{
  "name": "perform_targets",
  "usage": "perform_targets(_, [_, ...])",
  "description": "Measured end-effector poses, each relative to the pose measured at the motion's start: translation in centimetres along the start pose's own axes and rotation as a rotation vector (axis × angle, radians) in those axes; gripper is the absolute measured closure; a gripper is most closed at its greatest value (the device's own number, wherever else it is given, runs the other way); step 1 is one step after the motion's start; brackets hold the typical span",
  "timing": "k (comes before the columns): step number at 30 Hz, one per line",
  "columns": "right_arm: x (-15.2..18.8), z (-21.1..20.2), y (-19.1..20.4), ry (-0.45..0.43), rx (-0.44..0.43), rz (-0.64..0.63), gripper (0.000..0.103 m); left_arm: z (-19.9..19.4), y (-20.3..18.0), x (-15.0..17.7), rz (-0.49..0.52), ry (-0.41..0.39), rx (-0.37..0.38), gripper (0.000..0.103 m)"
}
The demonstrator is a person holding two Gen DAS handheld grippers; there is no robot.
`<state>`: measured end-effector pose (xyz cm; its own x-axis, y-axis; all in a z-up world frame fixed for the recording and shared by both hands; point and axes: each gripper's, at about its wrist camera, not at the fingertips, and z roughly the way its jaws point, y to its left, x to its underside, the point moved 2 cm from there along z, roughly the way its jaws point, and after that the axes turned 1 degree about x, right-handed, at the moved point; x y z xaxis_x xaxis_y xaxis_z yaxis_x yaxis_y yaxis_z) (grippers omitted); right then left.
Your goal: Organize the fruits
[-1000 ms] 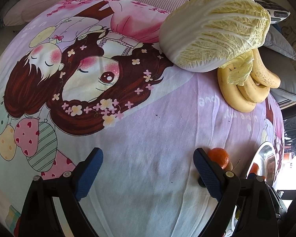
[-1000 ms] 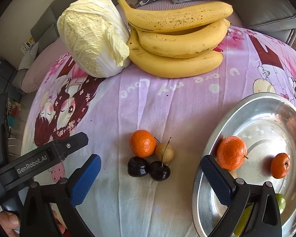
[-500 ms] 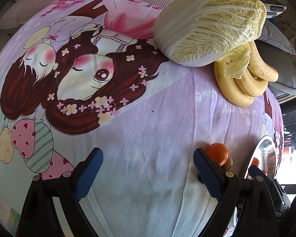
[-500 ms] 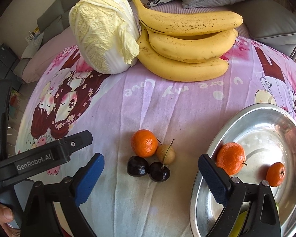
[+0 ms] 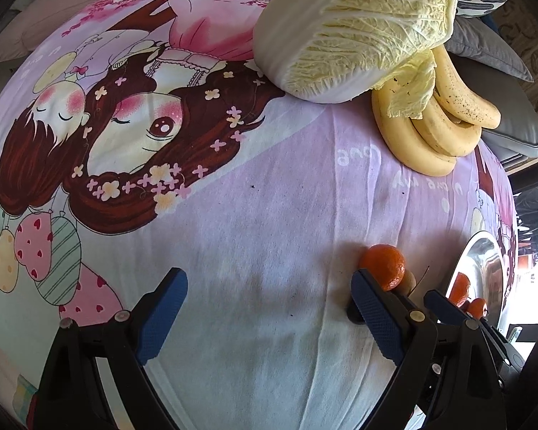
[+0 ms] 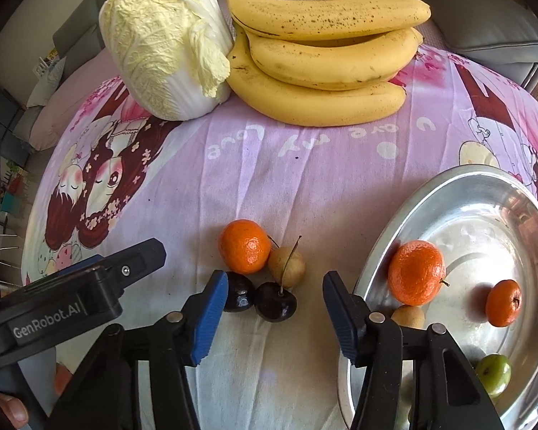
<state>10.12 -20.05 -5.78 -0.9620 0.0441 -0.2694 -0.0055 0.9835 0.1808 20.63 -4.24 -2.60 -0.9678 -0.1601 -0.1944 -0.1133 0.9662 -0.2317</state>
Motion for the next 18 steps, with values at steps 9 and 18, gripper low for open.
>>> perform_targets(9, [0.3, 0.2, 0.1, 0.018, 0.008, 0.000, 0.059, 1.5, -1.5, 0.7, -0.012, 0.051, 0.088, 0.020])
perform_targets(18, [0.5, 0.6, 0.0, 0.033, 0.008, 0.000, 0.061, 2.9, -3.6, 1.4, -0.009, 0.104, 0.163, 0.032])
